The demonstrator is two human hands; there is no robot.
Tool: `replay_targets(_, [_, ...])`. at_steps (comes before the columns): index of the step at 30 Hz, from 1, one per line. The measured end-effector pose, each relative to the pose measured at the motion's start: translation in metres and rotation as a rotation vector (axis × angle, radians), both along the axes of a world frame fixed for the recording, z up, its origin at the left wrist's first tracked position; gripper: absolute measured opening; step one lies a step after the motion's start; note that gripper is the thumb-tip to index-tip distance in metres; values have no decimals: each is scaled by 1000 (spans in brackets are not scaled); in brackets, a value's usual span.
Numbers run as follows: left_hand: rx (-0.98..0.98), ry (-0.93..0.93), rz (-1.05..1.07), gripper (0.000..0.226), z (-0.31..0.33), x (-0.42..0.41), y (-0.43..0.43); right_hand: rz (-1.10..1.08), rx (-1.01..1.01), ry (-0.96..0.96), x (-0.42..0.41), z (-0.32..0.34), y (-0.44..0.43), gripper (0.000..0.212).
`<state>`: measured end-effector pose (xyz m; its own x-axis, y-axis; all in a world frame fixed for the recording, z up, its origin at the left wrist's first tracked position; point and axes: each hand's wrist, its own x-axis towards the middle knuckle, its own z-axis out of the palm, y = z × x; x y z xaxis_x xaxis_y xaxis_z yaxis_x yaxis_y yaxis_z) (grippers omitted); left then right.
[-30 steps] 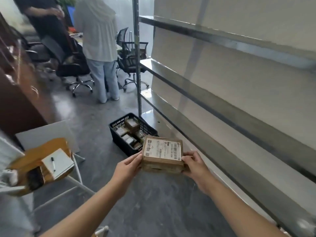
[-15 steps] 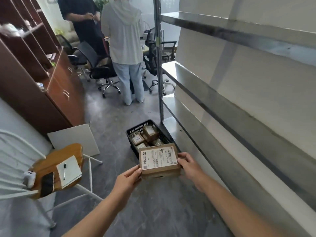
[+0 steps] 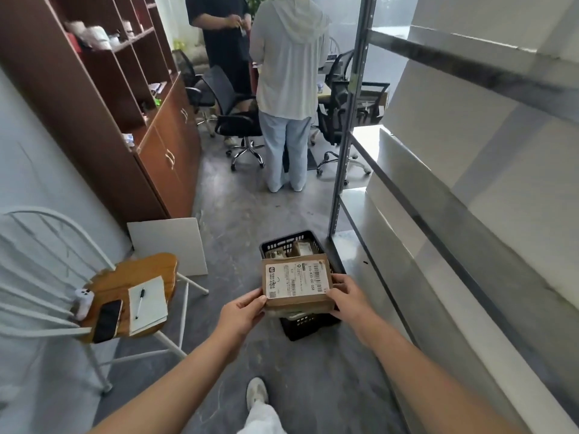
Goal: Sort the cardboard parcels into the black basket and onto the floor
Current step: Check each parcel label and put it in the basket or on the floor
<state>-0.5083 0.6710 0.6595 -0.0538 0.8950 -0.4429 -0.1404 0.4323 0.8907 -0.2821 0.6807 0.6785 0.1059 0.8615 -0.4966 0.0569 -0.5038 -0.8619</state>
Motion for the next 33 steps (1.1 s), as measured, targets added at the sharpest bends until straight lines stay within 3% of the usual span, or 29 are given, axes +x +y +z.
replay_targets(4, [-56, -22, -10, 36, -31, 0, 48, 42, -44, -98, -1, -19, 50, 38])
replay_targets(8, [-106, -16, -61, 36, -55, 0, 101, 30, -87, -167, -2, -31, 108, 30])
replay_targets(17, [-229, 31, -179, 39, -78, -15, 237, -148, -164, -184, -23, -56, 208, 26])
replay_targets(25, [-334, 111, -263, 38, -98, -2, 297, -259, -275, -109, -18, -101, 244, 24])
replay_targets(33, [-271, 337, -421, 42, -107, 52, 395, -383, -347, 46, 8, -135, 307, 32])
